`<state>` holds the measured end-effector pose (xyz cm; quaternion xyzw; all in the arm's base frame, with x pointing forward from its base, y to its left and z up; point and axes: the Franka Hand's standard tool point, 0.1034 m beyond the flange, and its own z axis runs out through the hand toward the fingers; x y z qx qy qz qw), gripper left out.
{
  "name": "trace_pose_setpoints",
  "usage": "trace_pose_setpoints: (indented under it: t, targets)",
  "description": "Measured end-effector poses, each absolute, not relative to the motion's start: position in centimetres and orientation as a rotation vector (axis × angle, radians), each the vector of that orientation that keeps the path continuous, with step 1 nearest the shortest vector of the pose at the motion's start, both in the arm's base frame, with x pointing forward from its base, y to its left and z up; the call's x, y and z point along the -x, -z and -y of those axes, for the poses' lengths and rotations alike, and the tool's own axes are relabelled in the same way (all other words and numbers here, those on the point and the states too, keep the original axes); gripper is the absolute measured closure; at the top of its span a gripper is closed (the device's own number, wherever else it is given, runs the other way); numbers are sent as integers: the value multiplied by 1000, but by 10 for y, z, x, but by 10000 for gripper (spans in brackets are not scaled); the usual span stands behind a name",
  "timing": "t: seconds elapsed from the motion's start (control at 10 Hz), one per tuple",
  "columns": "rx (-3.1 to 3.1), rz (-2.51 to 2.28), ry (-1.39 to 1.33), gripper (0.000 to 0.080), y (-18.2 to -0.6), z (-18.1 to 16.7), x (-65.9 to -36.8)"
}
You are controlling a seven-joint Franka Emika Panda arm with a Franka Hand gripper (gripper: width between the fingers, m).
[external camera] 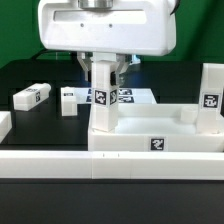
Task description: Assemble desk
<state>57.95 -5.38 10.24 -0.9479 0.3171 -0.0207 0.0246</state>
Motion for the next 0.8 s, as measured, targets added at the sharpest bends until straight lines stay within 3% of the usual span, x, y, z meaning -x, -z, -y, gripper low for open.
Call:
trace_pose_setpoints:
  t: [0.3,0.7,0.8]
  targets:
    - [2721,-1410,59,509,-102,56,-579]
    - [2654,-1522,53,486,-101,56,-579]
    - [2681,-1476,54,311,-101,56,-579]
